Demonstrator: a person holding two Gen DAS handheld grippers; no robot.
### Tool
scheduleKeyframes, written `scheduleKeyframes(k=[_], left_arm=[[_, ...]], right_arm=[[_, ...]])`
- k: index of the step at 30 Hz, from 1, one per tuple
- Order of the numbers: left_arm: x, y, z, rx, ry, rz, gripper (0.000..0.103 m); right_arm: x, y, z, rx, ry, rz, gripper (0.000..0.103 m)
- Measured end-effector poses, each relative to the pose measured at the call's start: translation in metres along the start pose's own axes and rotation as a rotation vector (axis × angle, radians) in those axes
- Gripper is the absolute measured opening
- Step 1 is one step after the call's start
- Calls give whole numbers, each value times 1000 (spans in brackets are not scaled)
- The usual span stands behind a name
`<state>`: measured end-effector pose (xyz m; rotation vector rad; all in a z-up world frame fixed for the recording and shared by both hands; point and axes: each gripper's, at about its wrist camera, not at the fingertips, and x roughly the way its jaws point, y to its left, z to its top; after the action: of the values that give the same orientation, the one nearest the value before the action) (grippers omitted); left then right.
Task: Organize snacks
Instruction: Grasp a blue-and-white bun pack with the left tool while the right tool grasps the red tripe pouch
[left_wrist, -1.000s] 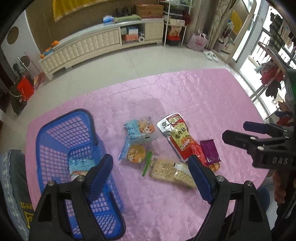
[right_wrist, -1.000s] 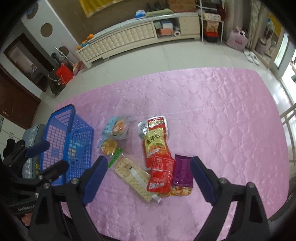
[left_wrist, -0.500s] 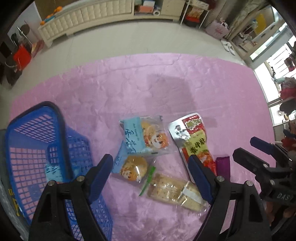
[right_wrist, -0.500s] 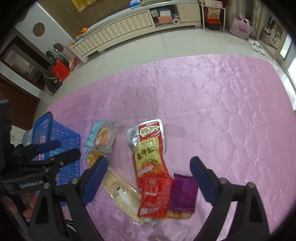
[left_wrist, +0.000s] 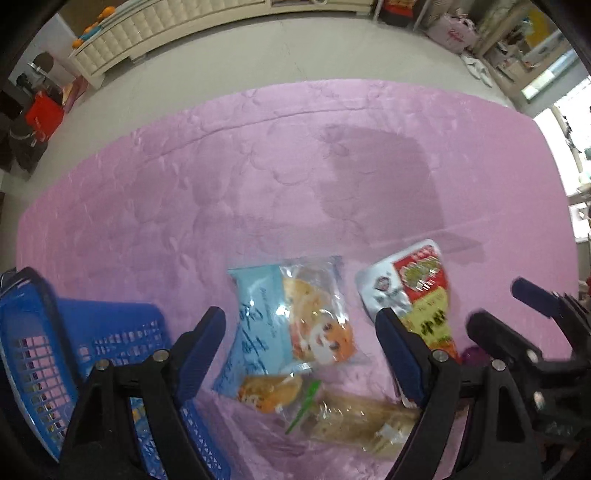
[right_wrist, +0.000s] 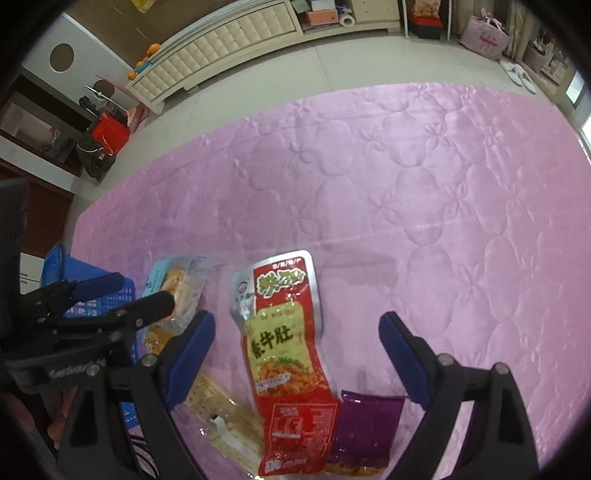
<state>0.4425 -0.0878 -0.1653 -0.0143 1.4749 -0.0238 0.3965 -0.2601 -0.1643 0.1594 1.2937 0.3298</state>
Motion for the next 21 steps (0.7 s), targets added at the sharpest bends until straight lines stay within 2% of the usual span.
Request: scheduleKeyframes(k=[3, 6, 8, 9, 10, 16, 21], left_arm=[[16, 7, 6, -39, 35, -11, 82], [28, 8, 8, -28, 60, -17, 82], [32, 5, 7, -12, 55, -4, 81], [33, 5, 7, -5, 56, -4, 70], [35, 4, 6, -1, 53, 19, 65], [27, 4, -7, -3, 14, -12, 63], [7, 15, -23, 5, -32, -43, 63]], right_arm=[[3, -1, -2, -7, 7, 2, 93], [7, -1, -4, -8, 13, 5, 93], [9, -1, -6, -11, 21, 7, 93], [10, -1, -7, -15, 24, 7, 93], [10, -1, -8, -21, 27, 4, 93], [14, 6, -17, -112, 43, -58, 93], [21, 15, -27, -146, 58, -62, 93]])
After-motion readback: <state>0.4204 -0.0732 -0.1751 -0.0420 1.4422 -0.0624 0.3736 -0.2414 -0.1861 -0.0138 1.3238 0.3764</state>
